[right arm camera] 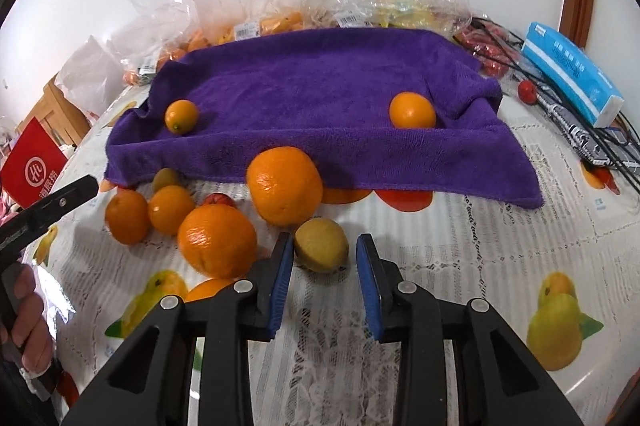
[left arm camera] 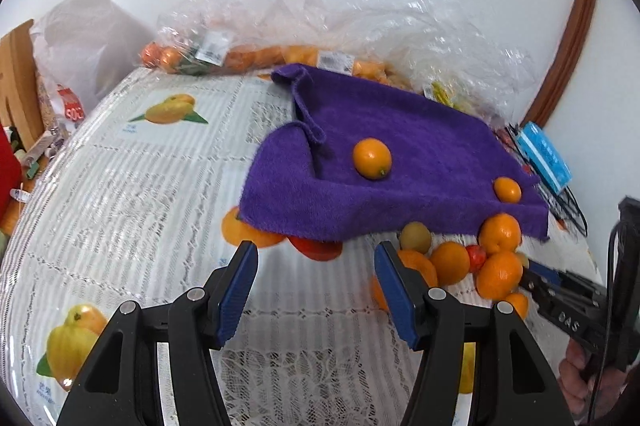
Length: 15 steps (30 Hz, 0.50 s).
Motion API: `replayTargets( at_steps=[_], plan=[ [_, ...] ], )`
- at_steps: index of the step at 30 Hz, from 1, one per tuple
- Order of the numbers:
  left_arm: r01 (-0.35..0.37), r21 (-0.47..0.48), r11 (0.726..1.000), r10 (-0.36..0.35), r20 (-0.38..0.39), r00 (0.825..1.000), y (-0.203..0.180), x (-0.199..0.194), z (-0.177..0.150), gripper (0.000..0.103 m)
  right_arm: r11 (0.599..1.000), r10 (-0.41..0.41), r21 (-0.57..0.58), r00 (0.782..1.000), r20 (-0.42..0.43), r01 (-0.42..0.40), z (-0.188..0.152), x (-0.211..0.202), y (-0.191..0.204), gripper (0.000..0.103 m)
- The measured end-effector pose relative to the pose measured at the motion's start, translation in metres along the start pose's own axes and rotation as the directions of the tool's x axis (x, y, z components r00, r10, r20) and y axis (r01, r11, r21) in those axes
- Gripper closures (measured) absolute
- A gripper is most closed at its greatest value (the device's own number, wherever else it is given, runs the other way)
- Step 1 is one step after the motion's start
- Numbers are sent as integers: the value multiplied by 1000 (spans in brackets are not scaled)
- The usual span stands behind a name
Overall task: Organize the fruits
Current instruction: 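Grasp a small yellow fruit with the right tool while the left tool grasps a large orange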
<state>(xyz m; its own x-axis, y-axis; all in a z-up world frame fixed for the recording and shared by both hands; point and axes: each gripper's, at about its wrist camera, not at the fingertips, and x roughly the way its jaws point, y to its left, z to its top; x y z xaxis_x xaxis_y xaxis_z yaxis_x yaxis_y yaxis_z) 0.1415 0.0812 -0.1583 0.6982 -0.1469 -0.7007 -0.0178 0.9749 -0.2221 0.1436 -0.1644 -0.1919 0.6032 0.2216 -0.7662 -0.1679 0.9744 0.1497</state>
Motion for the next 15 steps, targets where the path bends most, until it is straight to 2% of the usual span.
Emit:
replayTargets(
  at_steps=[2,5,10,12,15],
  plan=[
    [13,17,1000,-13,-10,1000,-4,1,-1,44,1000,-6,-6,1000,17,7,-1,1,0,76],
    [49,48,998,-49,0,999,-11,-3,-3,44,1000,-7,0,1000,26,7,-2,-2,-4,76],
    [153,100,983,-151,-36,988,-25,-2,-7,41,998,-55,-7,997,48,55,-8,-15,-17,76],
    [142,135,980,-137,-46,989,-34,0,-10,41,997,-76,-17,996,51,77,-12,-20,-23,76],
    [79,190,979,-69,-59,996,-47,9,-14,41,995,-90,-32,995,41,92,-21,-25,-30,76]
  ],
)
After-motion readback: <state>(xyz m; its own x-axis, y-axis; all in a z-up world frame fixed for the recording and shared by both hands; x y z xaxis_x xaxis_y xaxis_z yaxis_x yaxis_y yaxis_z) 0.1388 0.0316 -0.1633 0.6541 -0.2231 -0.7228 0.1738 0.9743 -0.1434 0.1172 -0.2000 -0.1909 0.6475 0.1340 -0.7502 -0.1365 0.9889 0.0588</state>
